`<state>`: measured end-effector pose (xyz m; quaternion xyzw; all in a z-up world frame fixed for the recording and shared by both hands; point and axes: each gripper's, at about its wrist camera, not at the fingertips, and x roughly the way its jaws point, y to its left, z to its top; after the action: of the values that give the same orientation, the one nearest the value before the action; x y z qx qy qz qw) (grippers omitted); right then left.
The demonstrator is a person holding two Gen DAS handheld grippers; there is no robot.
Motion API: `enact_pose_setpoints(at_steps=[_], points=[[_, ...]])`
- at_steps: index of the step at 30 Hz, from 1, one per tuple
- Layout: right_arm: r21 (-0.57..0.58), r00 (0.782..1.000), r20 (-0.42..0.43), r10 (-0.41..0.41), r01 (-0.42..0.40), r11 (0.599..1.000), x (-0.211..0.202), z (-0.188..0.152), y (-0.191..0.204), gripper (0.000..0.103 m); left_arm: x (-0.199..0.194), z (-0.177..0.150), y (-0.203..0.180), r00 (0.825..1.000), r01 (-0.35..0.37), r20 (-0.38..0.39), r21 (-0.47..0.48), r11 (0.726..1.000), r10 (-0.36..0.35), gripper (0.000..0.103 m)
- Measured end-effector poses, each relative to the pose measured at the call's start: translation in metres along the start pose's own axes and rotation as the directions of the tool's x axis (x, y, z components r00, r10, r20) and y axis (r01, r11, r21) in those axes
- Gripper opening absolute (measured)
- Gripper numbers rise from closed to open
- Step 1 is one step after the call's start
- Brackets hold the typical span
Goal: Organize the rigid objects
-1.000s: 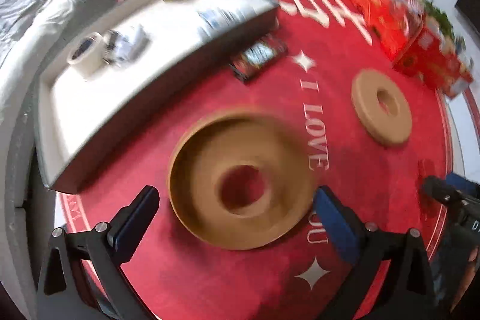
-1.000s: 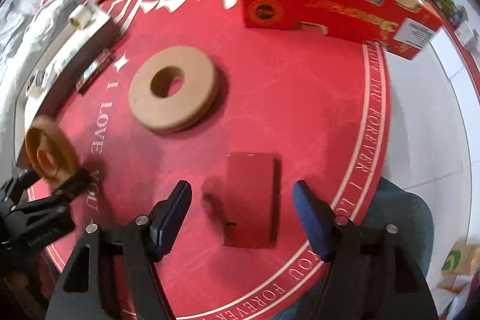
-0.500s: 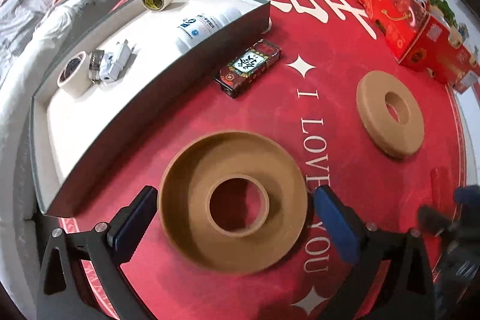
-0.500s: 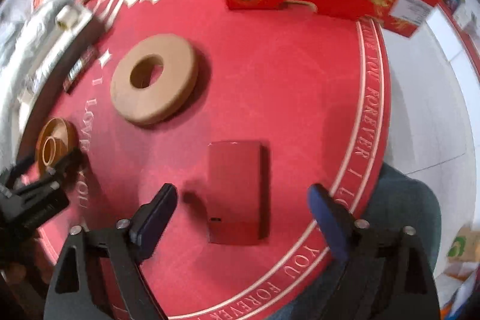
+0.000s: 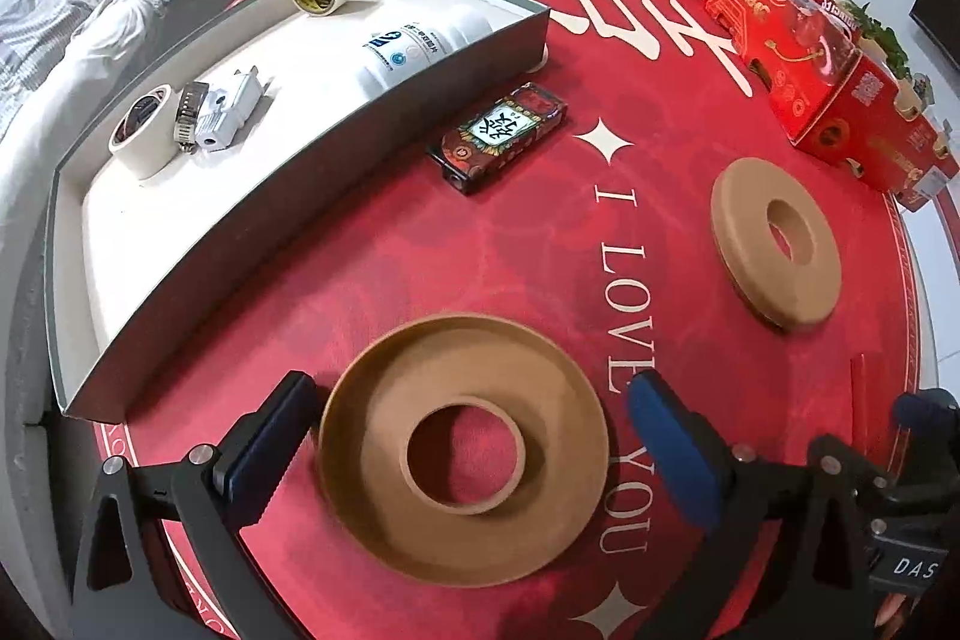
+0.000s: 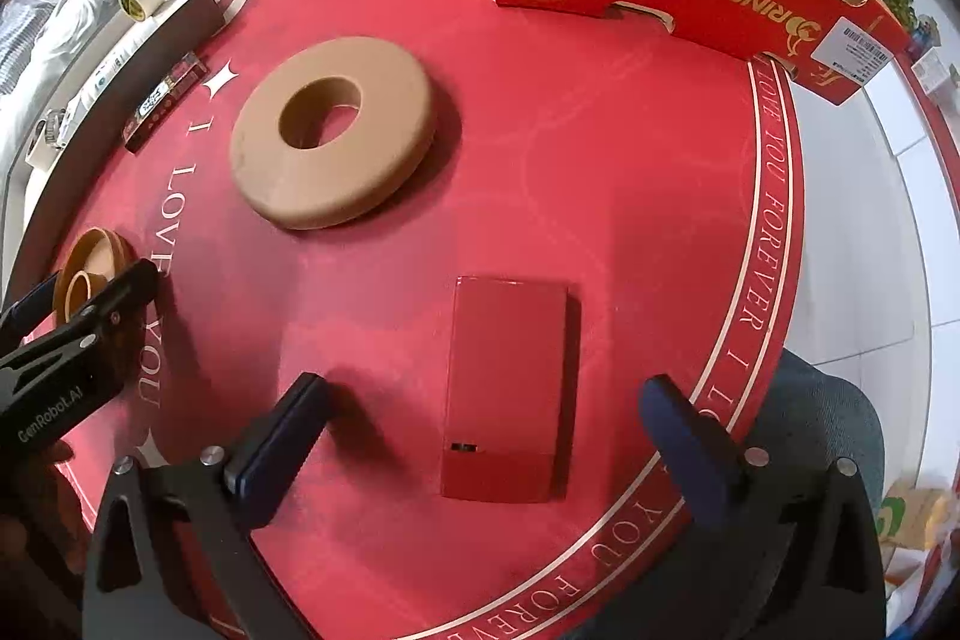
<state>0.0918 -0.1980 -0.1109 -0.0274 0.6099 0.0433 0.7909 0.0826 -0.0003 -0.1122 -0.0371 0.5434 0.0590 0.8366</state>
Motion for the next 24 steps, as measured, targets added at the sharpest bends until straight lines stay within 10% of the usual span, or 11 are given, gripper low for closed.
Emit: enact_pose_setpoints(at_steps=[11,15,24], points=[[0.005,1.0,0.001,-0.004,0.004,1.0,-0.005,0.0,-0.001,0.103,0.004,0.009,-0.001,0.997,0.008,-0.071,0.016,1.0,-0.007,0.102],[0.009,1.0,-0.015,-0.01,0.01,1.0,-0.005,0.002,-0.001,0.102,-0.002,0.012,-0.008,0.996,0.037,-0.083,0.072,0.997,-0.031,0.087],[-0.044,1.0,0.014,0.004,-0.003,0.999,-0.022,-0.001,0.012,0.037,-0.01,-0.001,0.012,0.994,0.066,-0.092,-0.007,0.998,-0.067,0.086]])
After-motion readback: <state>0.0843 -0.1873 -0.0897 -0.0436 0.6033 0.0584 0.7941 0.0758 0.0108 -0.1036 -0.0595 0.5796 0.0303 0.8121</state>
